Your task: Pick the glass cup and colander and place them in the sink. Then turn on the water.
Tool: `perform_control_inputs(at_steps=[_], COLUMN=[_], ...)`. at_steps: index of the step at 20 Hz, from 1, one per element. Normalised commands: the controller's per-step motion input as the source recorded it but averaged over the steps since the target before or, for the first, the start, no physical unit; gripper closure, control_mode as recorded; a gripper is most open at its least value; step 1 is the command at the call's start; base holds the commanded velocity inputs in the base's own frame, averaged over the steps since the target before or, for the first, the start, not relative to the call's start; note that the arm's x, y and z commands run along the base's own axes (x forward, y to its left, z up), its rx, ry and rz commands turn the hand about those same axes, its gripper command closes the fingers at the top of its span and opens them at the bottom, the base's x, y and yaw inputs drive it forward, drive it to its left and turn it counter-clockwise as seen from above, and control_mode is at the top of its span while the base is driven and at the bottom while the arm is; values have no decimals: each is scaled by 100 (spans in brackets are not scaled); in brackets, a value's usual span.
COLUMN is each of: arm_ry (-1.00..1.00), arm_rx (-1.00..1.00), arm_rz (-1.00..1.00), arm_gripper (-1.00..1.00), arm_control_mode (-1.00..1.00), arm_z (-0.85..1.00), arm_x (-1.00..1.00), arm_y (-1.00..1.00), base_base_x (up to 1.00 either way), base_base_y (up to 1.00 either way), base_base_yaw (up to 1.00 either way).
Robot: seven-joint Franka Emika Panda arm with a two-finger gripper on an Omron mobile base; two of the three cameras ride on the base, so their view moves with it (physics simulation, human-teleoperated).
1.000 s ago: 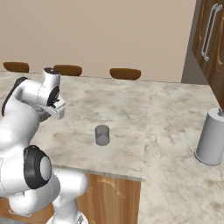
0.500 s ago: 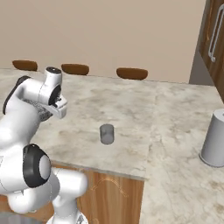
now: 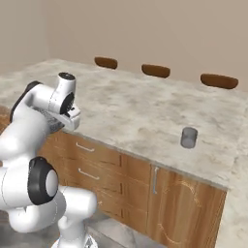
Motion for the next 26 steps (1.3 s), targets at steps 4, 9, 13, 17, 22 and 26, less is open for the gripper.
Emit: perform_control_inputs(at_steps=[4, 9, 13, 17, 22, 26], arm_ry=[0, 0, 0, 0, 0, 0], arm_rx=[0, 0, 0, 0, 0, 0], arm_rz=[0, 0, 0, 0, 0, 0], arm_gripper=[100, 100, 100, 100, 100, 100], arm_control_mode=[100, 100, 100, 100, 100, 100], arm_z=[0, 0, 0, 0, 0, 0], arm_x=[0, 0, 0, 0, 0, 0], arm_y=[0, 0, 0, 0, 0, 0], base_base_x=[-53, -28, 0, 0, 36, 61], base_base_y=[95, 100, 100, 100, 73, 21], base_base_yaw=[56, 54, 51, 45, 43, 49])
